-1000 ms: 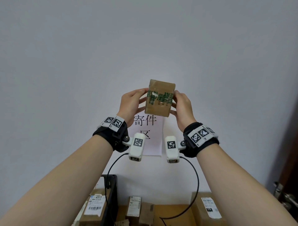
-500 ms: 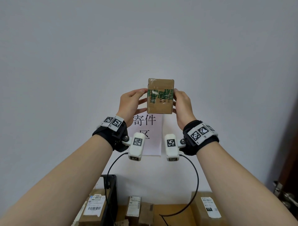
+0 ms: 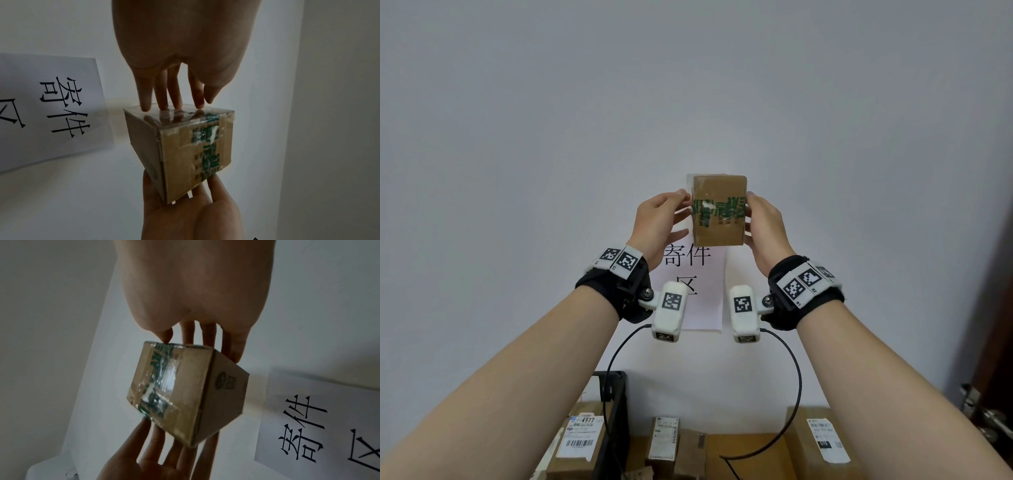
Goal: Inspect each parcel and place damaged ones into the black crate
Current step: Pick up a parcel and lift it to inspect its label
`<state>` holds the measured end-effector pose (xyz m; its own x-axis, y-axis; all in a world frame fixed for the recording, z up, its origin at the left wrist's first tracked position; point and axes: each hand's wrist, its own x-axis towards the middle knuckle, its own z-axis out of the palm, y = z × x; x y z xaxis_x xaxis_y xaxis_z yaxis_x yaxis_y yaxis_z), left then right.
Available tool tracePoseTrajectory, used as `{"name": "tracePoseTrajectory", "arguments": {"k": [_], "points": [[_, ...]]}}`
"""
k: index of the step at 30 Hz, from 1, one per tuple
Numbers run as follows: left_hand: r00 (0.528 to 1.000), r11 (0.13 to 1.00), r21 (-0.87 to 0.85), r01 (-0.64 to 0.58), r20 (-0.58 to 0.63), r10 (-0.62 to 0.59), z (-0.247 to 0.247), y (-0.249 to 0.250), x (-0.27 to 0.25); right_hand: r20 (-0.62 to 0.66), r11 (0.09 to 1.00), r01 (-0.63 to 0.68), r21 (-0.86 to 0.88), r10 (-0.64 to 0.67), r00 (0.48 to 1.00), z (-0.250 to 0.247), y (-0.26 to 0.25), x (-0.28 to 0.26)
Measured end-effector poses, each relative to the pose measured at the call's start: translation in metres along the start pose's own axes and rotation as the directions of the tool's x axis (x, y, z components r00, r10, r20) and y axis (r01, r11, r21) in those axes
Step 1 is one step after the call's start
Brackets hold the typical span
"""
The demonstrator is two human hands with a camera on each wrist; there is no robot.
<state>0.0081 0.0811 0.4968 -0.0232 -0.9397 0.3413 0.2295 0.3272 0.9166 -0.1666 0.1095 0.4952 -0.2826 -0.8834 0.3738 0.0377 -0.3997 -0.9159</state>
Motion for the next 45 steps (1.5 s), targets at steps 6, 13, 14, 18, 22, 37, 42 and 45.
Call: {"name": "tracePoseTrajectory", "arguments": {"k": [6,13,14,18,22,37,42,45], "points": [[0.999,0.992,0.126,0.015,0.036,-0.020,0.001,0.010,-0.005,0.021,0.998,-0.052,0.027,0.052,0.998,0.003,0.001,-0.004],[0.999,0.993,0.111,0.028,0.028,-0.031,-0.001,0.009,-0.008,0.003,0.999,-0.037,0.036,0.037,0.999,0.002,-0.003,-0.003],[0.999,0.994,0.111,0.024,0.019,-0.027,0.000,0.008,-0.009,-0.006,0.999,-0.033,0.022,0.033,0.999,0.002,-0.002,-0.002],[1.000,0.994,0.111,-0.003,-0.014,0.004,0.004,0.011,-0.011,-0.054,1.000,-0.009,-0.019,0.008,0.999,0.001,0.001,0.000],[1.000,0.996,0.083,-0.015,0.011,0.014,0.005,0.013,-0.013,-0.040,0.998,0.041,0.037,-0.039,0.998,-0.002,0.001,-0.001],[0.999,0.999,-0.050,-0.011,-0.050,0.008,0.002,0.002,-0.006,-0.025,0.997,-0.002,0.083,0.004,1.000,-0.008,-0.002,-0.006],[0.999,0.998,-0.065,-0.009,-0.040,0.006,0.002,0.000,-0.005,-0.019,0.986,-0.007,0.169,0.010,1.000,-0.006,0.000,-0.004],[0.999,0.997,-0.077,0.000,-0.045,-0.003,0.002,0.000,-0.004,-0.041,0.987,0.007,0.160,0.000,0.999,-0.005,0.004,-0.003]]}}
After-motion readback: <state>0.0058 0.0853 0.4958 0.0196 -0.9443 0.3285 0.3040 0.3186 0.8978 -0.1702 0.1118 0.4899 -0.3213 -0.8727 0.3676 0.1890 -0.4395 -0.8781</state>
